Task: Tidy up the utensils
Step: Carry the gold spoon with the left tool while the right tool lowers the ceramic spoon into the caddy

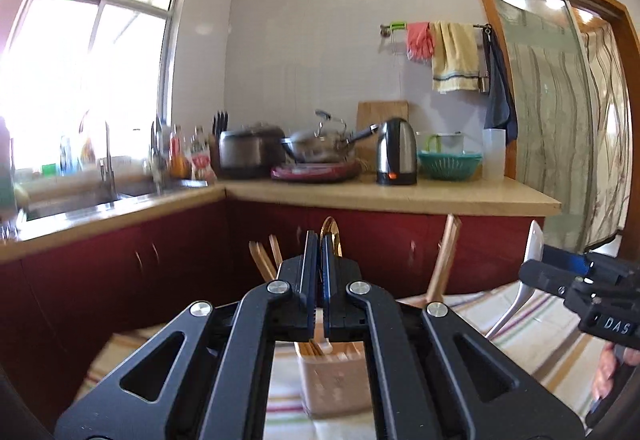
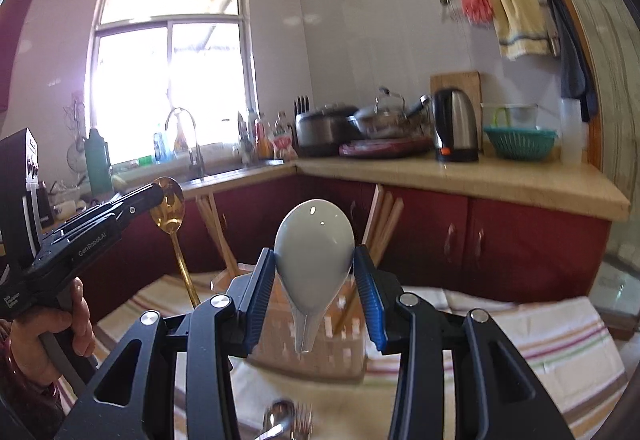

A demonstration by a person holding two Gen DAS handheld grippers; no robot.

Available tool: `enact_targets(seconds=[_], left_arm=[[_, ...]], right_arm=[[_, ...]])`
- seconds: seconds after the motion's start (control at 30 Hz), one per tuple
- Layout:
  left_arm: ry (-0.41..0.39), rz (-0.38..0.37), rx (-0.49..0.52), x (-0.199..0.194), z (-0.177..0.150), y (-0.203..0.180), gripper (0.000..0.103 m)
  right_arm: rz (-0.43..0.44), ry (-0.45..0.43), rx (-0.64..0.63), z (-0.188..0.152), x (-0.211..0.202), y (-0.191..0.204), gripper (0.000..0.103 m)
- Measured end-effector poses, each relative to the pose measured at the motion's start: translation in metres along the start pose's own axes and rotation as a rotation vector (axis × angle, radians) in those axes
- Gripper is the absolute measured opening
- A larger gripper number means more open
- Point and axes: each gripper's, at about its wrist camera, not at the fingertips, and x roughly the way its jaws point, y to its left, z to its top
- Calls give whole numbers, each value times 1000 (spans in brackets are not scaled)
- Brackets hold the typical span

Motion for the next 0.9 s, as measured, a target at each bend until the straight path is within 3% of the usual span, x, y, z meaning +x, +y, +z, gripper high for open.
enact_targets(seconds=[0.23,0.37,0.9], left_arm=[[-74,59,69,22,23,10,3],[-68,76,92,41,24,15,3],[20,97,111,86,-34,20,3]], right_arm=[[3,-61,-32,19,21,-3,41],[0,-58,-43,17,35,-5,41],[-40,53,-79,-29,75,0,41]])
